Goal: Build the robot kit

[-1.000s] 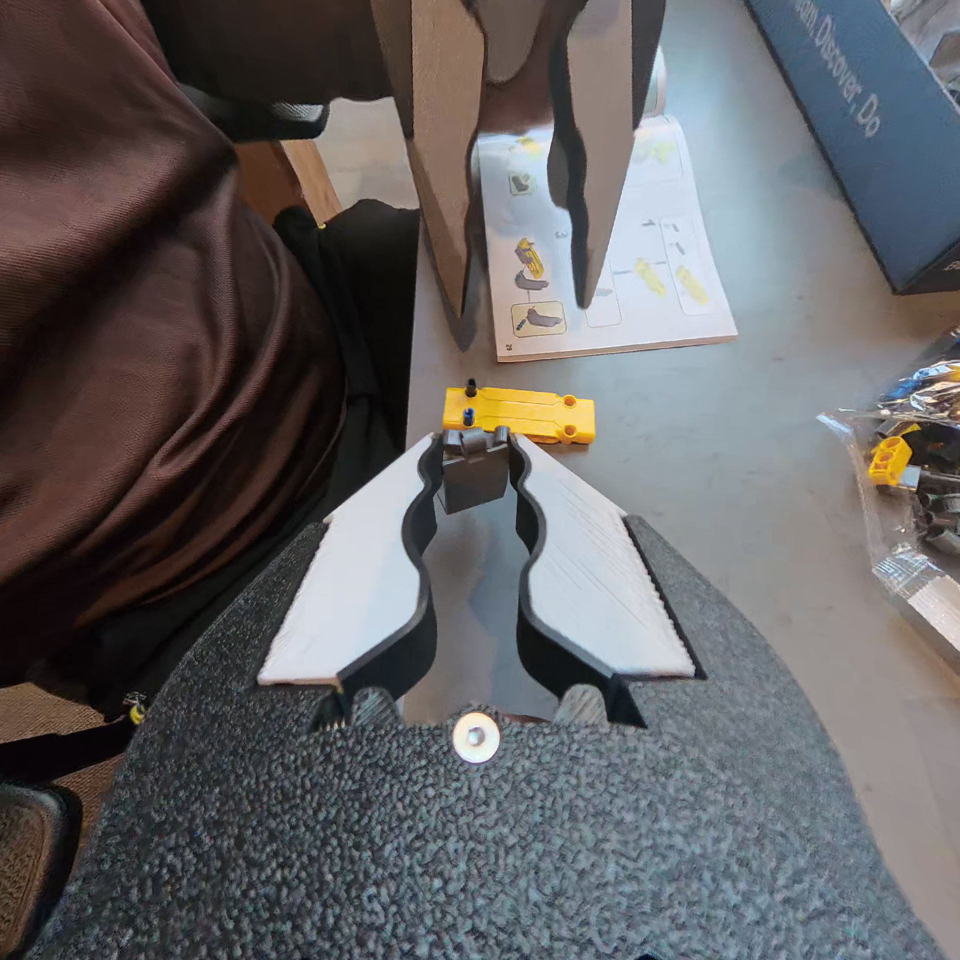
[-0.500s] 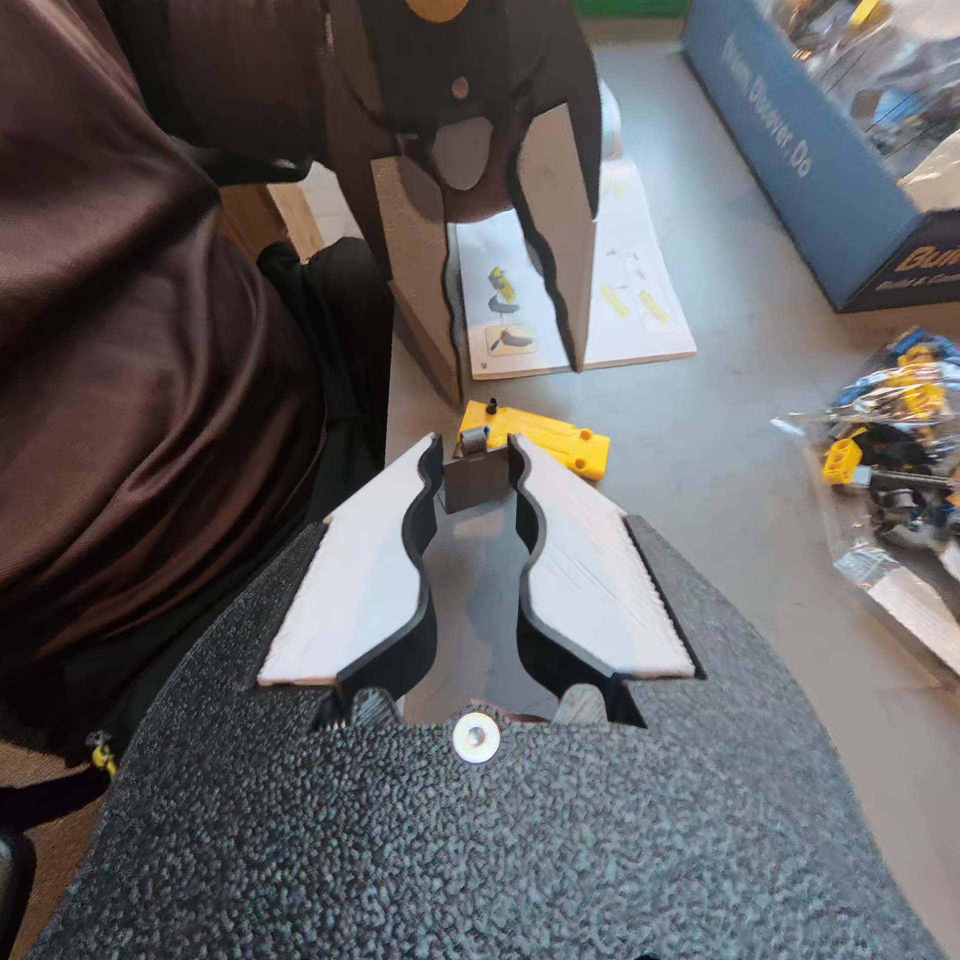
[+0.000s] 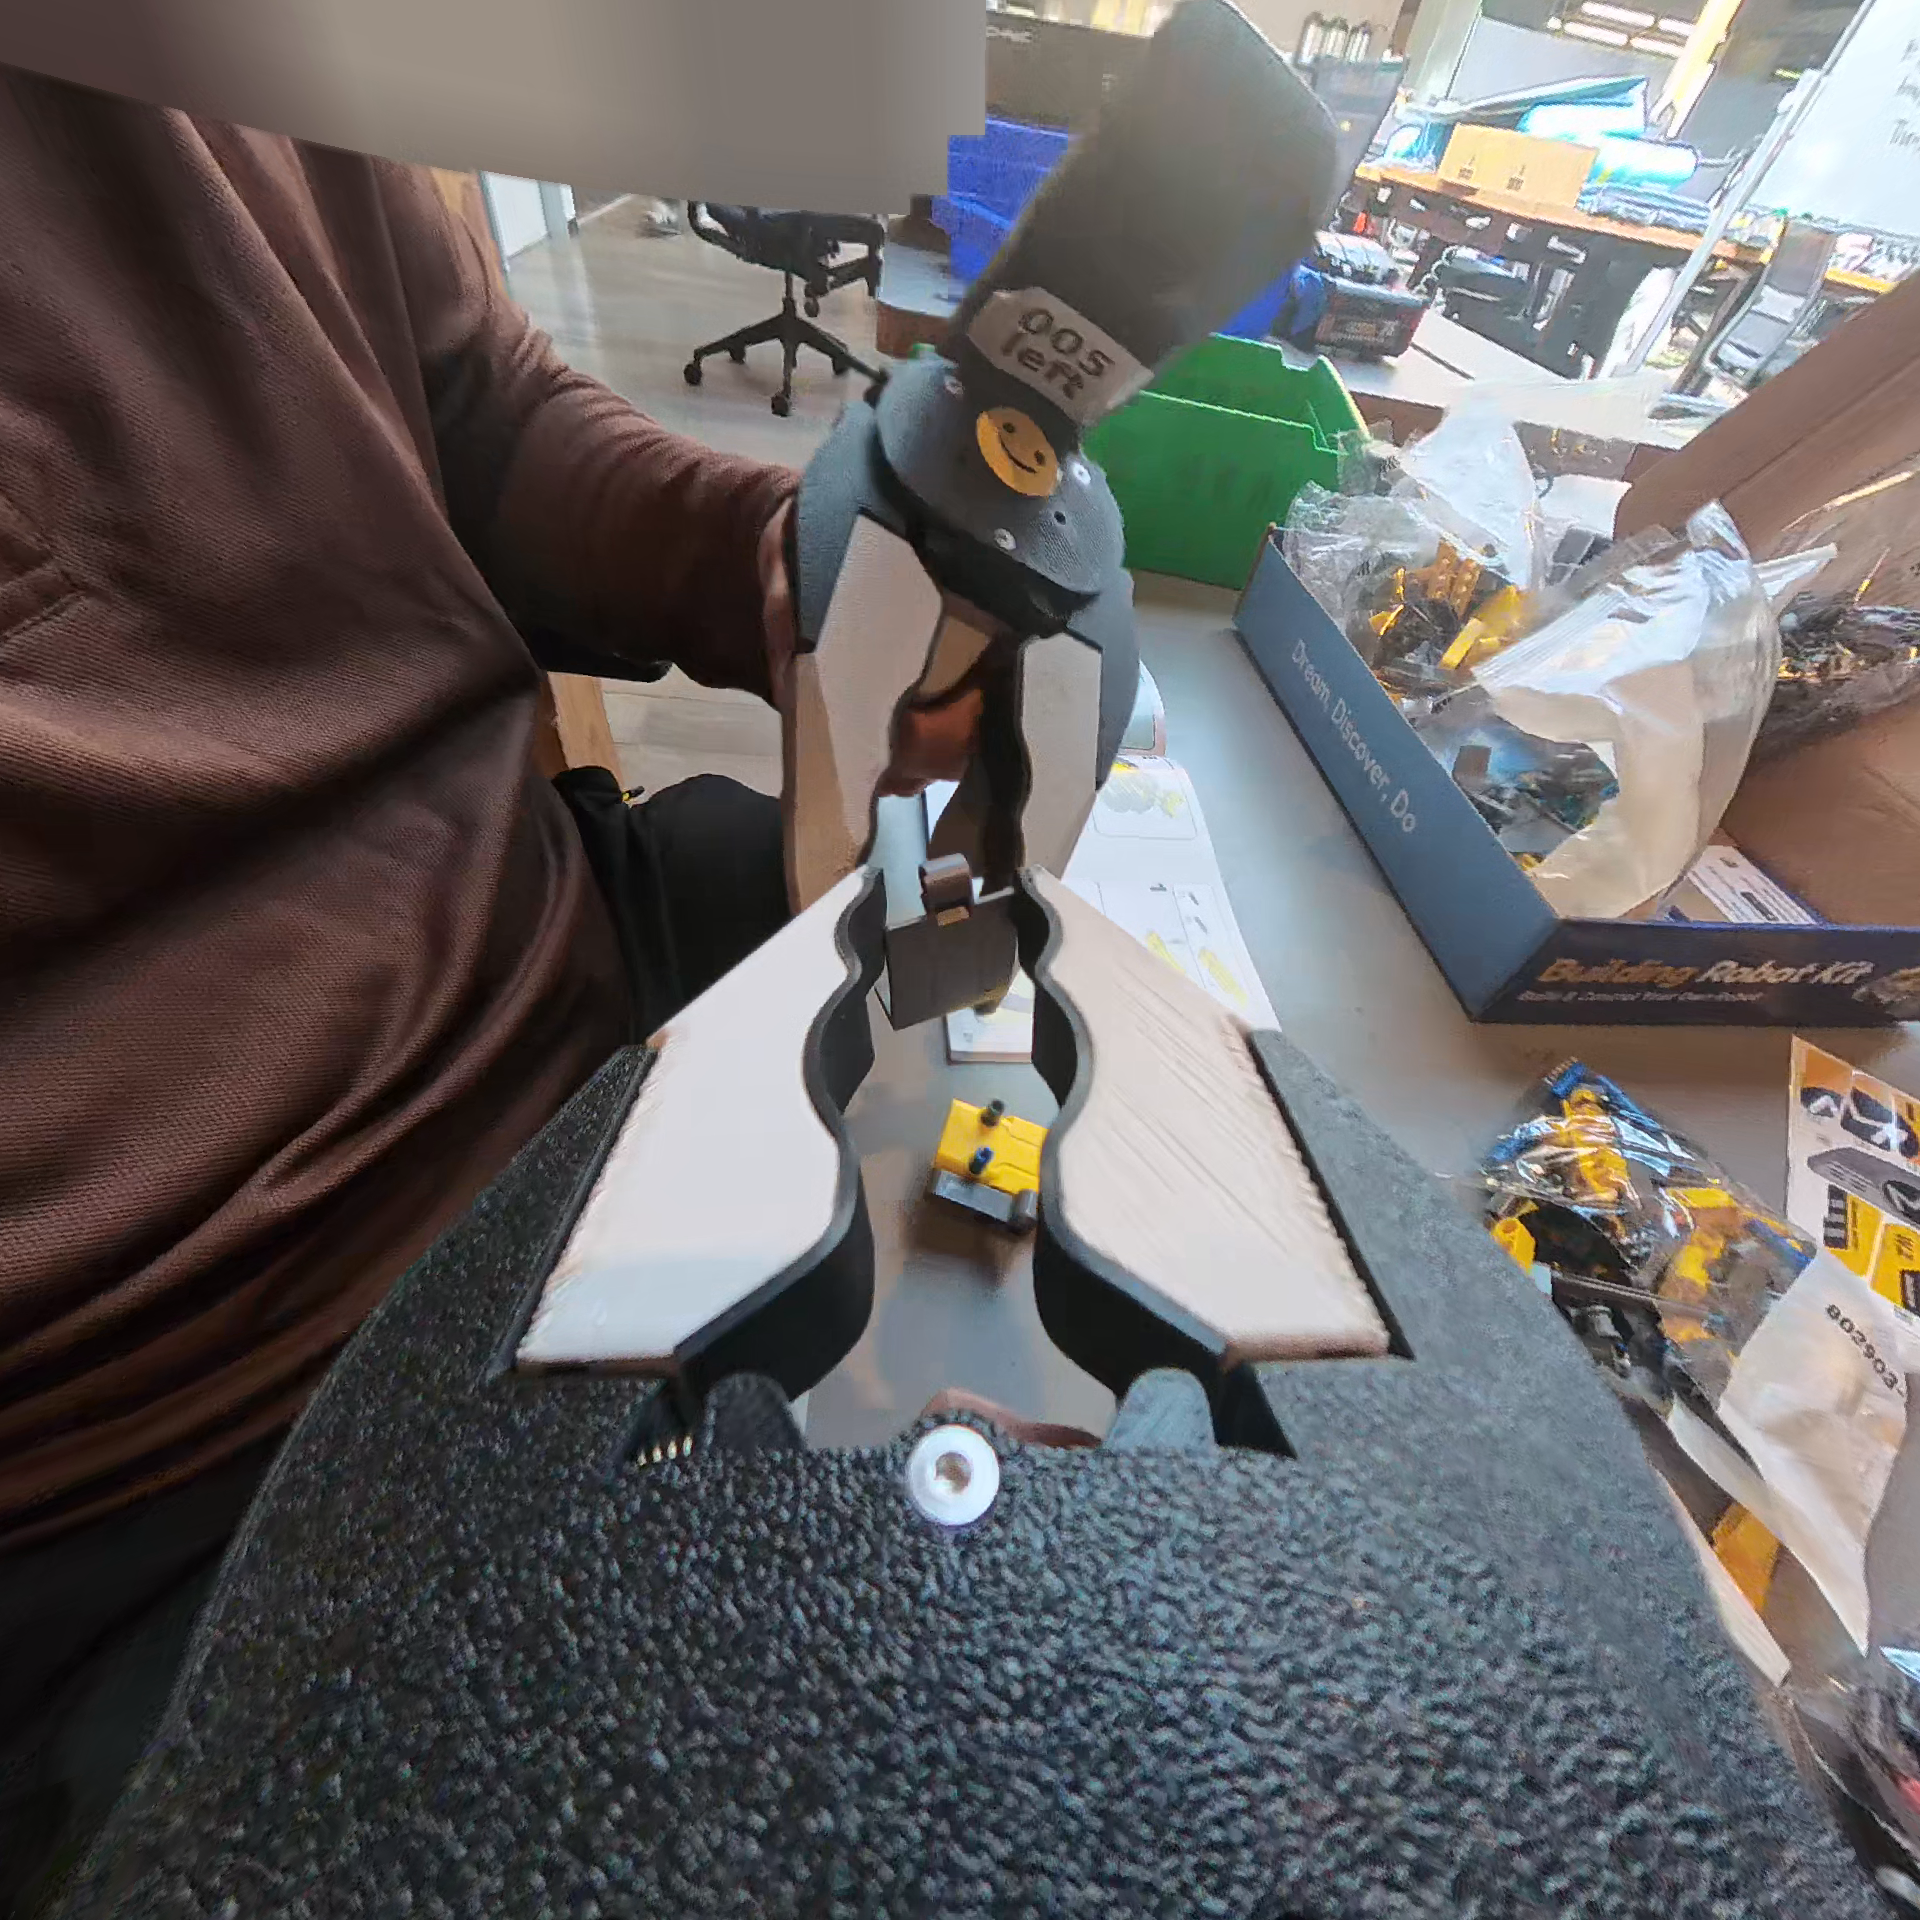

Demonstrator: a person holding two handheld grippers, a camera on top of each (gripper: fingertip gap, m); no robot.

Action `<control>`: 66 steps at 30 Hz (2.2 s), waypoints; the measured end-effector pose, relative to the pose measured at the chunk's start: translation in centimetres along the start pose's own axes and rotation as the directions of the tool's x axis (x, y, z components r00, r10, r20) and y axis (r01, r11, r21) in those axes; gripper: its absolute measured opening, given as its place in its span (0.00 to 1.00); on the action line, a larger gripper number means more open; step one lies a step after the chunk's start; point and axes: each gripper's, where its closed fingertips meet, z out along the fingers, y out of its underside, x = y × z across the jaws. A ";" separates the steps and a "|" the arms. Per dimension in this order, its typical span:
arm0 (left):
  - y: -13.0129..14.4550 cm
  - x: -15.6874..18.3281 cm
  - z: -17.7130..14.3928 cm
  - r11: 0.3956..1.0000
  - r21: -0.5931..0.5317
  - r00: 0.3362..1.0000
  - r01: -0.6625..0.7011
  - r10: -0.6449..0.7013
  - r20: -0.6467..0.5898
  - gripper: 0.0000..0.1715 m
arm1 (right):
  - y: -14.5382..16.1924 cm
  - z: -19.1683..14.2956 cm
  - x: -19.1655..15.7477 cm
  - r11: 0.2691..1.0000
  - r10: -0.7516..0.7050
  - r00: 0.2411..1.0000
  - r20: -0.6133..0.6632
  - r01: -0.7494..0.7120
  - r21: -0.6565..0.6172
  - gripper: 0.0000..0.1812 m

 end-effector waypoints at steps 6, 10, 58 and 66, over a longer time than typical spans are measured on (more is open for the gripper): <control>-0.2 -0.1 0.1 0.984 0.042 0.982 0.172 -0.168 -0.088 0.08 | 0.0 0.6 -0.4 0.999 -0.034 0.999 -0.028 0.033 -0.042 0.14; -1.7 -2.3 -0.1 0.931 0.226 0.956 0.288 -0.293 -0.015 0.06 | 0.6 0.2 2.2 0.995 0.069 0.969 -0.238 -0.086 -0.060 0.13; 6.9 -6.5 -6.6 0.954 -0.158 0.848 -0.254 0.299 0.437 0.29 | 11.7 -2.1 2.2 0.815 0.469 0.793 -0.389 -0.558 -0.155 0.02; 7.3 -6.6 -6.2 0.943 -0.201 0.830 -0.264 0.328 0.451 0.28 | 12.3 -1.4 1.2 0.824 0.412 0.836 -0.362 -0.512 -0.245 0.02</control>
